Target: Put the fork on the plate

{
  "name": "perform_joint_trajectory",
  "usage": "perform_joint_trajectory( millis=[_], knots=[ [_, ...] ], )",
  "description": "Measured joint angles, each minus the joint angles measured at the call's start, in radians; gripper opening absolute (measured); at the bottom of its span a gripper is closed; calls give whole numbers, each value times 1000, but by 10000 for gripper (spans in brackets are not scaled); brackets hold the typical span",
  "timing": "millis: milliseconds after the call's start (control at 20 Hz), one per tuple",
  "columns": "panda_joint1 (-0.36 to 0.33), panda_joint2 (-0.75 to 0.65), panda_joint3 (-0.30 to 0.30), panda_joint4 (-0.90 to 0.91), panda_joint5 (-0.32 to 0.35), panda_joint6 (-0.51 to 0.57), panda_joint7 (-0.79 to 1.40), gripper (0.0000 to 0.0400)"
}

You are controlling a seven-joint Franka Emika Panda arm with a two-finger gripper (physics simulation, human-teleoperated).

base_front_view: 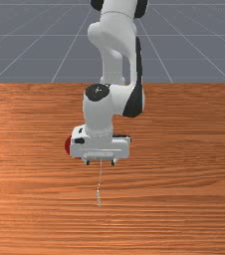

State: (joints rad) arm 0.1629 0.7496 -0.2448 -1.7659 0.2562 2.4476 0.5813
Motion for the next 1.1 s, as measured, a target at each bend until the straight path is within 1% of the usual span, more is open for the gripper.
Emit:
perform_joint_trajectory(
  millis=[150,200,400,450,600,650,850,900,950,1100],
  knots=[
    [-25,61,16,120,11,-61,-4,400],
    [-13,78,0,149,-7,-69,19,400],
    [-19,148,-9,285,-24,-151,45,400],
    [-10,155,-21,292,-34,-135,60,400],
    [-6,168,-29,309,-43,-138,66,400],
    [-24,168,-14,314,-19,-145,63,400],
    [-49,173,-16,322,-19,-148,33,400],
    [-60,171,-6,322,-13,-152,14,400],
    [-51,168,-13,317,-26,-146,13,400],
    [-30,163,-10,309,-29,-142,28,400]
  ],
)
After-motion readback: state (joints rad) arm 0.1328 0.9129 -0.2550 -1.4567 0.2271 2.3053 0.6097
